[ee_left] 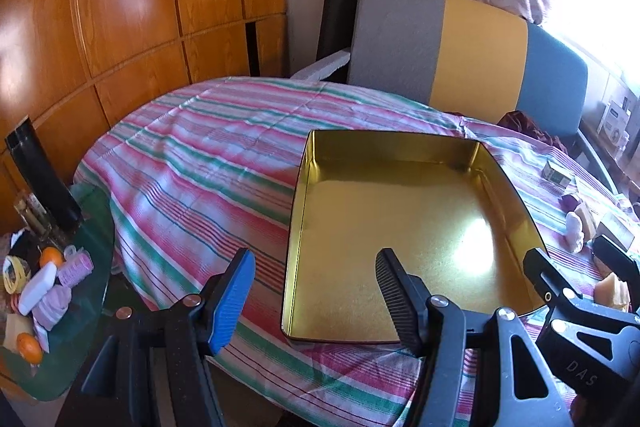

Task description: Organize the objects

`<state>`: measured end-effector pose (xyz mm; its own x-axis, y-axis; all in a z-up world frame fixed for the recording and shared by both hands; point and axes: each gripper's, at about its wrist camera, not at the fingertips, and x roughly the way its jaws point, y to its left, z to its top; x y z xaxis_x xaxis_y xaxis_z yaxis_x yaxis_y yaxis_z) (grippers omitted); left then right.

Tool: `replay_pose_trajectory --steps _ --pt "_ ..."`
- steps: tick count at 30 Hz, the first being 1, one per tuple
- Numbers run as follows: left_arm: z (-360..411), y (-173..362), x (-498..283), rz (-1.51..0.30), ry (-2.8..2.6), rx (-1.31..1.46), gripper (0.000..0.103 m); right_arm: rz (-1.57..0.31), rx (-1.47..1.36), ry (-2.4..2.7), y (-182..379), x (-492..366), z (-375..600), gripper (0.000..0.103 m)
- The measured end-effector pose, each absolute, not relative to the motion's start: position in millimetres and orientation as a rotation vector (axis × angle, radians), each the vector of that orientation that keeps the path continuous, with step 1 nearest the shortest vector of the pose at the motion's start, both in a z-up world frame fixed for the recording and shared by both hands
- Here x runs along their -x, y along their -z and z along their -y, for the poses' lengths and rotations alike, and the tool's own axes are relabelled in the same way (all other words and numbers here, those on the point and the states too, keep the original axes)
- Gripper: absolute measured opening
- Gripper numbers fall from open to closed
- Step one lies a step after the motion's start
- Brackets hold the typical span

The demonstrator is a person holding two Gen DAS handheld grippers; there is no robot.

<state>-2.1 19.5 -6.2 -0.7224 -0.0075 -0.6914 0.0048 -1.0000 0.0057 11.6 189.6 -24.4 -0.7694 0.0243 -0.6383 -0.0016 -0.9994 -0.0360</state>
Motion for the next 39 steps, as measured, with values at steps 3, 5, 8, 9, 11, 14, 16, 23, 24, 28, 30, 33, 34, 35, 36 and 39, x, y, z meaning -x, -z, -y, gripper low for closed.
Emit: replay_pose_trajectory --steps 3,5,8,9,11,14,16,23,24,28,30,33,34,35,36,39 --pt "-23 3 1 0.028 2.925 -1.150 0.064 0.047 1.044 -2.948 22 -15 -194 0.103" --pt "-25 2 1 0.034 2.935 -1.150 0.064 0.045 1.040 -2.945 21 -15 -197 0.103" --pt "-30 2 0 0.049 2.947 -1.148 0.064 0.028 1.039 -2.936 20 -17 -202 0.103" --pt "-31 2 0 0.054 2.950 -1.147 0.064 0.026 1.038 -2.934 20 -17 -203 0.103" --pt "-33 2 -1 0.063 2.953 -1.147 0.064 0.026 1.037 -2.932 20 -17 -205 0.103" --pt "-35 2 -2 0.067 2.955 -1.140 0.064 0.031 1.039 -2.934 20 -17 -204 0.103" --pt "-35 2 -2 0.069 2.957 -1.138 0.064 0.036 1.041 -2.936 21 -17 -204 0.103" --pt "-37 3 -3 0.070 2.962 -1.140 0.064 0.039 1.044 -2.934 21 -17 -203 0.103" --pt "-37 3 -3 0.070 2.964 -1.142 0.064 0.039 1.044 -2.935 20 -17 -203 0.103" --pt "-40 4 -2 0.071 2.970 -1.153 0.064 0.033 1.043 -2.931 20 -17 -204 0.103" --pt "-42 4 -1 0.066 2.977 -1.163 0.064 0.027 1.047 -2.927 21 -17 -205 0.103" --pt "-46 4 -1 0.046 3.014 -1.182 0.064 0.015 1.049 -2.926 22 -18 -210 0.103" --pt "-47 5 -1 0.026 3.042 -1.202 0.064 0.012 1.049 -2.924 22 -19 -212 0.103" --pt "-47 6 0 -0.013 3.094 -1.246 0.064 0.008 1.048 -2.923 21 -19 -214 0.103" --pt "-48 7 1 -0.049 3.134 -1.293 0.064 0.004 1.045 -2.921 21 -20 -216 0.103" --pt "-53 13 6 -0.191 3.198 -1.482 0.065 -0.010 1.046 -2.903 20 -19 -226 0.103"
